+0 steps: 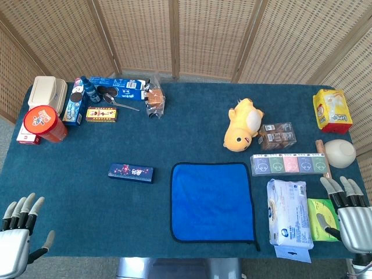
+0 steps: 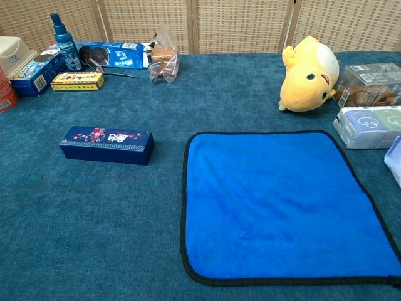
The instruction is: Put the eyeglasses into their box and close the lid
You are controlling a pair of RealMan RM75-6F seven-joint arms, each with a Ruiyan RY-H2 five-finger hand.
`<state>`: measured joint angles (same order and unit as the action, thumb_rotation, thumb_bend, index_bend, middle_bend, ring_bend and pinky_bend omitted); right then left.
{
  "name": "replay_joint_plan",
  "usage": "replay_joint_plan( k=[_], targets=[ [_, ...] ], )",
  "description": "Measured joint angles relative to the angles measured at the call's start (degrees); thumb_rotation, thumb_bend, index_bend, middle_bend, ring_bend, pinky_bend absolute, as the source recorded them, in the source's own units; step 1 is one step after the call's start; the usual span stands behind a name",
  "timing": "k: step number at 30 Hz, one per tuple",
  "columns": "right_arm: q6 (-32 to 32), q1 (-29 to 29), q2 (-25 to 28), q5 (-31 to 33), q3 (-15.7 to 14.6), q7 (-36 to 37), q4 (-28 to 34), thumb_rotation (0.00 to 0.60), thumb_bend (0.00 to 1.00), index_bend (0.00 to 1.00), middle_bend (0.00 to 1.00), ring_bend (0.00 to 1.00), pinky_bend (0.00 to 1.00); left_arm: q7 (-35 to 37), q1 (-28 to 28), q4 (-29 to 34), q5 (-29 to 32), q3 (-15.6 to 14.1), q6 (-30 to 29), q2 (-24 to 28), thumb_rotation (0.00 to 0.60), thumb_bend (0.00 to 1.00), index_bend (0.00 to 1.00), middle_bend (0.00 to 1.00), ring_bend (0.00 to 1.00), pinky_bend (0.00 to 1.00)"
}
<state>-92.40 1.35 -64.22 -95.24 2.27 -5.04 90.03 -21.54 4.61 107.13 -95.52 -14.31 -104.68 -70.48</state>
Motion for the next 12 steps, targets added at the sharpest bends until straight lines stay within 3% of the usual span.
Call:
replay_joint_plan(
  k=[12],
  targets=[
    [2.2,-2.0,-1.9,1.2,0.5,0.5,-0.4,0.6,0.28,0.11,0.15,0.0,0.11,-0.7,0.6,3.0,-0.3,3.4,2.1,2.7,0.529,0.33,0.0,0.0,0.0,0.0]
  ],
)
